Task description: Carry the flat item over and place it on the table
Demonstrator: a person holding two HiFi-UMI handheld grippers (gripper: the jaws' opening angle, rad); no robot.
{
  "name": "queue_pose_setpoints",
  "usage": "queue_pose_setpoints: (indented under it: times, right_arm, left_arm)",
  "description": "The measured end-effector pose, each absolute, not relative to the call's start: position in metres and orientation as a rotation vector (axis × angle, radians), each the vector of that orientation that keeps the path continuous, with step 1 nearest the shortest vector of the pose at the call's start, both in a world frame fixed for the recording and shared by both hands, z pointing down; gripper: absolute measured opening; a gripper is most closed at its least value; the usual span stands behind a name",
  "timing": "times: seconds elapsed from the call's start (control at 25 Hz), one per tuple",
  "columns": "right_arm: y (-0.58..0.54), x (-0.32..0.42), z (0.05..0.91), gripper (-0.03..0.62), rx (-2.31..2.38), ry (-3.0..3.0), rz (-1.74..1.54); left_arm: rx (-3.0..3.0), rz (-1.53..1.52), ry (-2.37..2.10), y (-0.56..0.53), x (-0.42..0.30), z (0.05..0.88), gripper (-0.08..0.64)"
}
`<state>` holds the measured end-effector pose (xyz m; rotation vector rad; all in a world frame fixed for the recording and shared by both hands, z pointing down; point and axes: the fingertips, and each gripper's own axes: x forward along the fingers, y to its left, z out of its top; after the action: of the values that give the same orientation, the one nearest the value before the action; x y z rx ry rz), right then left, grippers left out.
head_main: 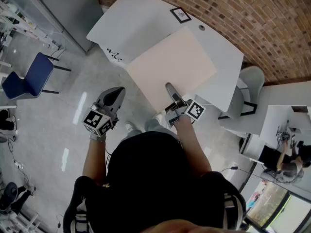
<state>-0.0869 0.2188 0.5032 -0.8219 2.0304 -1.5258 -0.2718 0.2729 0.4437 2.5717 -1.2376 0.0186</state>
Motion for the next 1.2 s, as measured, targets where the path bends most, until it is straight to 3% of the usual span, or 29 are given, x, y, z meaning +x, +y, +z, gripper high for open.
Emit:
queue_pose_setpoints:
  times: [0.76,1.2]
  right_arm:
    - [0.169,0.057,0.524,0.272,-0.831,2.027,-1.6]
    - [0.143,0.092,0.544,0.275,-0.897,2.051,-1.632]
  left_arm:
    - [2.658,0.0,-1.113,0.194,-0.088,0.423,0.002]
    - [2.597,0.068,-1.189,0.145,-0.072,0.442,0.003]
